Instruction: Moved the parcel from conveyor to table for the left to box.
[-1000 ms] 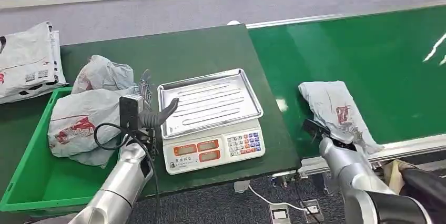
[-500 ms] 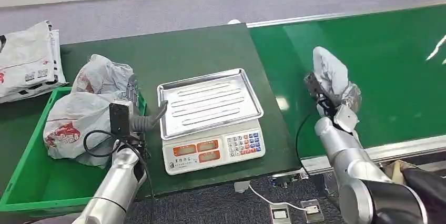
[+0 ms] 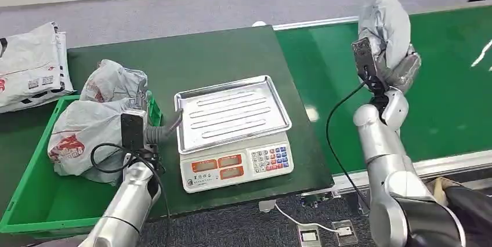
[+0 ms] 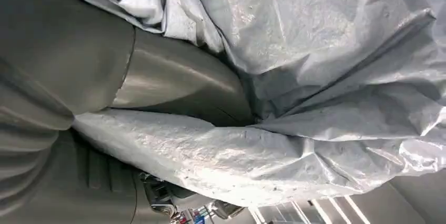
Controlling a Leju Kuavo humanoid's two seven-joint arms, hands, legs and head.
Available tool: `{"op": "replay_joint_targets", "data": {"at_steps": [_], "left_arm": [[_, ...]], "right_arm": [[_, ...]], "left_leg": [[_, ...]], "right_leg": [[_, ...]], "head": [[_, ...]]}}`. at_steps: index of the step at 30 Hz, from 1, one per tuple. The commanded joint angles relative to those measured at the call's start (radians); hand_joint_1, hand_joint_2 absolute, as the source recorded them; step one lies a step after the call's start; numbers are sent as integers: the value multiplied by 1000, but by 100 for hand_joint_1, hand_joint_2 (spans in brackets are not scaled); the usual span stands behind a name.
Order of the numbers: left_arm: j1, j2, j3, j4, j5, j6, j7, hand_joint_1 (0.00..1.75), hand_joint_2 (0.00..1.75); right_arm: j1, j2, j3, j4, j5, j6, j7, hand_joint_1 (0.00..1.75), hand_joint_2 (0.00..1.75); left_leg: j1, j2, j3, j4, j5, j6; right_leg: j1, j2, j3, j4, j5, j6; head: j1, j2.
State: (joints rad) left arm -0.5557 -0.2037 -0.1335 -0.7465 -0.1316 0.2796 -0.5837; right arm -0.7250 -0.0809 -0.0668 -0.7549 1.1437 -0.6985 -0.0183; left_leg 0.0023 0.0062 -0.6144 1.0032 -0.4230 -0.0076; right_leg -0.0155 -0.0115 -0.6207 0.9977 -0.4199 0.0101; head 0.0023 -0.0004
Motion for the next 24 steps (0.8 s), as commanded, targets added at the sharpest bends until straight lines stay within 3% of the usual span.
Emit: {"op": "replay_joint_targets", "data": {"at_steps": [1,6,7,9,13,17,20,24], "left_arm": [[-72,-5,36,88,-1,2,-12,0,175],[-72,-14,33,59,-22,-13,7,0,175],[-73,-15,32,58,-24,-16,8,0,175],[-74,-16,35,59,-27,-17,10,0,175],[-85,-13,37,83,-24,-27,-2,0,175],[-94,-16,40,101,-16,-30,-14,0,175],[-99,-19,39,104,-14,-25,-15,0,175],[-103,-19,36,107,-12,-29,-14,0,175]], "right_arm": [[-15,59,77,-79,-22,38,-70,175,175],[-4,136,377,-31,0,222,11,175,175],[9,147,426,-24,39,213,42,175,175],[16,140,464,-24,28,197,70,175,175],[46,147,590,-36,11,325,41,175,175],[42,168,670,-8,32,353,48,175,175],[38,181,702,23,-3,434,35,175,175],[55,167,728,31,-2,437,35,175,175]], "left_leg": [[1,2,2,0,-1,-1],[1,7,2,0,-2,-1],[1,8,3,0,-2,-1],[1,8,2,-1,-1,-1],[1,4,2,-1,-1,-1],[2,3,5,-1,-2,-2],[2,3,2,-1,-1,-2],[2,0,3,-1,-1,-2]], "right_leg": [[1,3,1,0,-1,-1],[1,8,0,0,0,-1],[2,9,1,0,0,-2],[2,8,0,0,1,-1],[2,5,0,0,-1,-2],[3,4,4,-1,-2,-3],[2,4,2,0,-2,-3],[3,1,3,-1,-2,-3]], "head": [[0,0],[0,0],[0,0],[0,0],[0,0],[0,0],[0,0],[0,0]]}}
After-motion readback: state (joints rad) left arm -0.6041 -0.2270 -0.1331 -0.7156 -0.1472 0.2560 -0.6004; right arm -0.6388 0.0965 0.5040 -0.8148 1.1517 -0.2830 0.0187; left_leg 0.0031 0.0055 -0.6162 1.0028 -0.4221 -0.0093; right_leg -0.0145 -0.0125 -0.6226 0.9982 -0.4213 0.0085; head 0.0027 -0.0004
